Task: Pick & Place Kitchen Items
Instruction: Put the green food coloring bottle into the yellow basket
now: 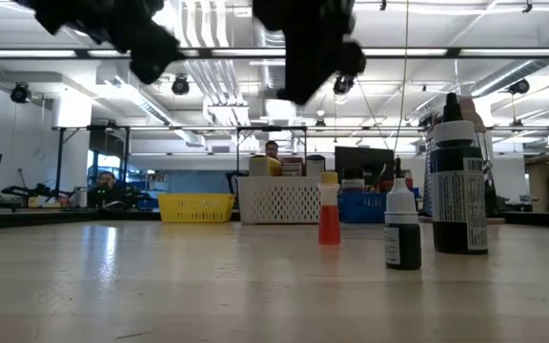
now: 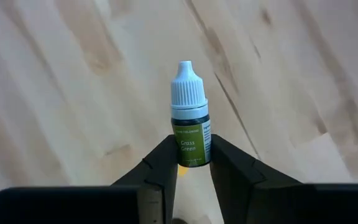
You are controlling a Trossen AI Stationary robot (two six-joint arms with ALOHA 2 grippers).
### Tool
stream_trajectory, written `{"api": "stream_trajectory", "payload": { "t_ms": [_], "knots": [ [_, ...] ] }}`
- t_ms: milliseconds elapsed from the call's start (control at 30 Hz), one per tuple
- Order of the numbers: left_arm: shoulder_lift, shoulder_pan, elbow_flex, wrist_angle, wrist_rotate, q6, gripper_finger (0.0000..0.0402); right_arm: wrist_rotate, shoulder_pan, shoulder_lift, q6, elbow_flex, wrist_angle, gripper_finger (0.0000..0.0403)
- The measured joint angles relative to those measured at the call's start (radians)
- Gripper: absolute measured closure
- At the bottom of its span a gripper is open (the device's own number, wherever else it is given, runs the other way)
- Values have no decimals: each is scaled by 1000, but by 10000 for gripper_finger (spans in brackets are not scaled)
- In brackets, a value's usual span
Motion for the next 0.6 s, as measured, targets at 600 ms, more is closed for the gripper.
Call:
{"api": "stream_trajectory", "payload": {
  "t_ms": [600],
  "knots": [
    [368,-214,157,309,64,37,261,18,30,-199,-55,1,-58,320]
  ]
}}
